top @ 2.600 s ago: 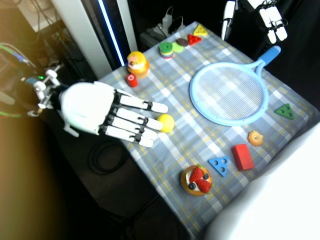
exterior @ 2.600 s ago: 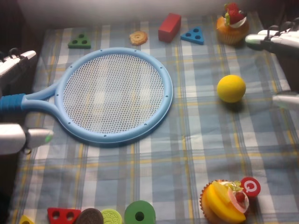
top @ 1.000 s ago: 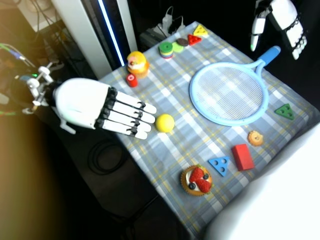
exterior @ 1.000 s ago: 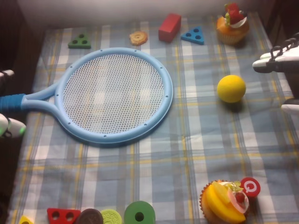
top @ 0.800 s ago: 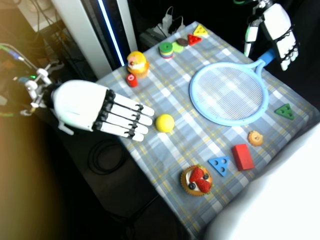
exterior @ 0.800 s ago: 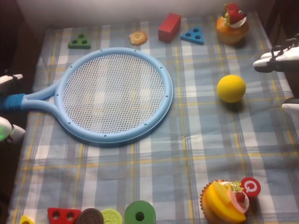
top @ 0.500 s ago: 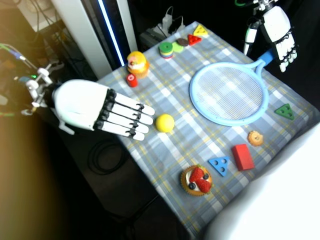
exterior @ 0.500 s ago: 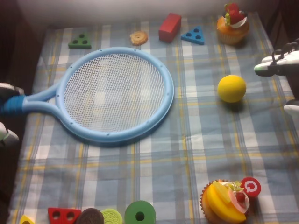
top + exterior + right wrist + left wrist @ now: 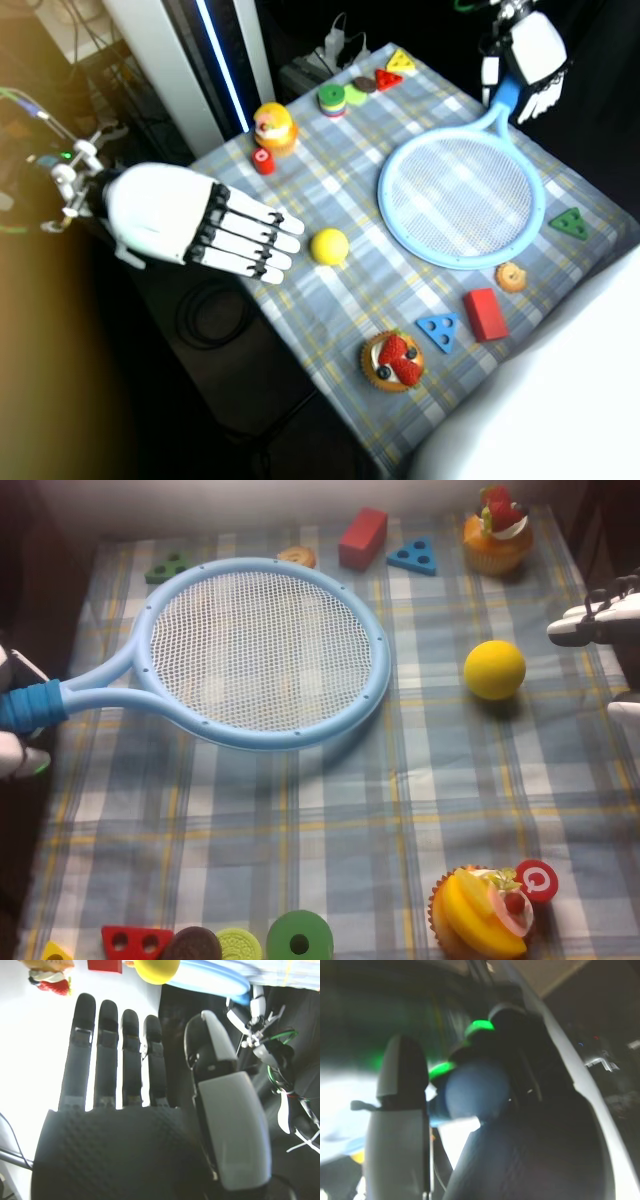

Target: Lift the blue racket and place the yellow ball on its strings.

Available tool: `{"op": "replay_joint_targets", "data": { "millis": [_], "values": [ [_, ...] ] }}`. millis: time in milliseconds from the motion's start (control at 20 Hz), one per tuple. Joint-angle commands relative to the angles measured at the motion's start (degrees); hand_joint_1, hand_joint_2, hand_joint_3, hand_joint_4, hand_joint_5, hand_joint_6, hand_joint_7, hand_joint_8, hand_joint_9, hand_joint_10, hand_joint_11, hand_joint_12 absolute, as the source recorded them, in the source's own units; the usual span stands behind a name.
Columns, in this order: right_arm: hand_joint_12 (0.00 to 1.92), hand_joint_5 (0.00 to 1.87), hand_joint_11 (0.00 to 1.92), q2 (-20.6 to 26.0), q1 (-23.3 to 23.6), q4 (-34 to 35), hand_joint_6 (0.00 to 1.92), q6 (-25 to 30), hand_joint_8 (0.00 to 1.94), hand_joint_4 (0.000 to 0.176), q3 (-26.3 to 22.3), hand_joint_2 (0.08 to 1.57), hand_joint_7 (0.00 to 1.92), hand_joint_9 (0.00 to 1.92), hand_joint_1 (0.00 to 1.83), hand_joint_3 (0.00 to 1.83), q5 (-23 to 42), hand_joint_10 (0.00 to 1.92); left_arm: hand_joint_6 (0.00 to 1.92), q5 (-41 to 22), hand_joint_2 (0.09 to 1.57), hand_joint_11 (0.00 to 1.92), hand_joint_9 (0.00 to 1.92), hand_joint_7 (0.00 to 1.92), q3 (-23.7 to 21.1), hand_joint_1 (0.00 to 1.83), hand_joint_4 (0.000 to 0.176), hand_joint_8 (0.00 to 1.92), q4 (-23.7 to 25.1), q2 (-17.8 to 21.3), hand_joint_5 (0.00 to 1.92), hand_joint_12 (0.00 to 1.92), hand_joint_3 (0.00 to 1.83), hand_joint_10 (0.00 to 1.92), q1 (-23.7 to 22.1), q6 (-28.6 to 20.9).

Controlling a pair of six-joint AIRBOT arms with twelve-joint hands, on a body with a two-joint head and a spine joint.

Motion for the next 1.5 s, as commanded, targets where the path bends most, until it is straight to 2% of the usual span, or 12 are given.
{"op": "replay_joint_targets", "data": {
  "millis": [0, 200, 300, 500, 700, 750, 850, 1000, 1300, 1350, 1400, 1450],
  "values": [
    [0.32, 0.51, 0.46, 0.0, 0.0, 1.3, 0.0, 0.4, 0.0, 0.0, 0.1, 1.3, 0.55, 0.56, 0.77, 0.0, 7.1, 0.0, 1.92, -8.2, 1.21, 1.56, 1.5, 1.24, -0.6, 1.71, 0.176, 1.92, 4.1, 1.7, 0.93, 1.92, 0.0, 1.92, 0.7, -4.8],
    [0.26, 0.48, 0.47, -0.1, 1.4, 0.2, 0.0, 0.5, 0.0, 0.0, 0.2, 1.25, 0.55, 0.55, 0.83, 0.0, 7.9, 0.0, 1.92, -17.9, 1.2, 1.65, 1.56, 1.2, -6.3, 1.83, 0.176, 1.92, 16.6, 9.3, 0.97, 1.92, 0.0, 1.92, 6.0, -29.4],
    [0.22, 0.45, 0.45, -0.6, 2.4, -0.4, 0.0, 0.5, 0.0, 0.0, 0.8, 1.16, 0.49, 0.51, 0.86, 0.0, 7.5, 0.0, 1.92, -22.3, 1.18, 1.64, 1.55, 1.23, -8.5, 1.83, 0.176, 1.92, 20.0, 11.4, 1.05, 1.92, 0.0, 1.92, 7.3, -34.6],
    [0.19, 0.38, 0.42, -3.0, 6.8, -2.8, 0.0, 0.5, 0.0, 0.0, 3.5, 1.04, 0.45, 0.47, 1.04, 0.0, 2.3, 0.0, 1.92, -27.8, 1.22, 1.41, 1.6, 1.35, -12.6, 1.74, 0.176, 1.92, 25.2, 13.5, 1.12, 1.86, 0.0, 1.92, 8.1, -35.2],
    [0.76, 0.45, 0.32, -4.5, 9.7, -5.0, 0.0, 0.5, 0.0, 0.0, 5.0, 0.94, 0.53, 0.59, 1.12, 0.0, -1.7, 0.01, 1.92, -29.3, 1.21, 1.62, 1.6, 1.35, -13.8, 1.76, 0.176, 1.92, 26.9, 14.0, 1.06, 1.92, 0.0, 1.92, 8.3, -35.2],
    [0.76, 0.45, 0.3, -5.5, 11.3, -6.3, 0.0, 0.5, 0.0, 0.027, 6.0, 0.95, 0.54, 0.58, 1.09, 0.01, -3.9, 0.0, 1.92, -29.9, 1.18, 1.59, 1.6, 1.31, -14.4, 1.81, 0.176, 1.92, 27.7, 14.2, 1.01, 1.92, 0.0, 1.92, 8.4, -35.2],
    [0.8, 0.48, 0.29, -7.5, 14.5, -9.2, 0.0, 0.5, 0.0, 0.031, 8.1, 0.95, 0.58, 0.6, 1.11, 0.0, -8.7, 0.0, 1.92, -30.1, 1.16, 1.56, 1.58, 1.3, -14.7, 1.83, 0.176, 1.92, 28.8, 14.3, 0.98, 1.92, 0.0, 1.92, 8.4, -35.2],
    [0.89, 0.55, 0.29, -10.3, 17.8, -12.6, 0.0, 0.5, 0.0, 0.0, 10.7, 0.95, 0.64, 0.67, 1.21, 0.0, -14.3, 0.01, 1.92, -29.3, 1.17, 1.62, 1.58, 1.29, -14.7, 1.82, 0.176, 1.92, 29.1, 14.2, 0.93, 1.92, 0.0, 1.92, 8.4, -35.2],
    [1.13, 0.77, 0.61, -16.1, 23.1, -17.6, 0.02, 0.5, 0.05, 0.0, 15.5, 0.96, 0.95, 1.02, 1.25, 0.0, -22.2, 0.12, 1.92, -26.7, 1.21, 1.61, 1.55, 1.23, -14.4, 1.81, 0.176, 1.92, 30.3, 14.1, 0.9, 1.92, 0.0, 1.92, 8.3, -35.1],
    [1.32, 0.9, 0.75, -16.4, 23.4, -18.3, 0.03, 0.5, 0.66, 0.0, 15.8, 1.03, 1.07, 1.07, 1.35, 0.0, -23.1, 0.52, 1.92, -26.2, 1.2, 1.6, 1.53, 1.21, -14.2, 1.81, 0.176, 1.92, 30.3, 14.0, 0.9, 1.92, 0.0, 1.92, 8.3, -35.0],
    [1.37, 1.01, 0.86, -16.7, 23.6, -19.0, 0.56, 0.5, 0.88, 0.0, 16.1, 1.06, 1.12, 1.12, 1.29, 0.0, -24.2, 0.75, 1.92, -25.0, 1.21, 1.6, 1.52, 1.21, -13.9, 1.79, 0.176, 1.92, 30.4, 13.8, 0.91, 1.92, 0.0, 1.92, 8.2, -34.3],
    [1.37, 1.07, 0.88, -16.7, 23.6, -19.3, 0.64, 0.5, 1.02, 0.0, 16.1, 1.08, 1.07, 1.09, 1.27, 0.0, -24.6, 0.88, 1.92, -23.8, 1.21, 1.6, 1.51, 1.21, -13.8, 1.75, 0.176, 1.92, 30.4, 13.7, 0.89, 1.92, 0.0, 1.92, 8.0, -33.3]
  ]
}}
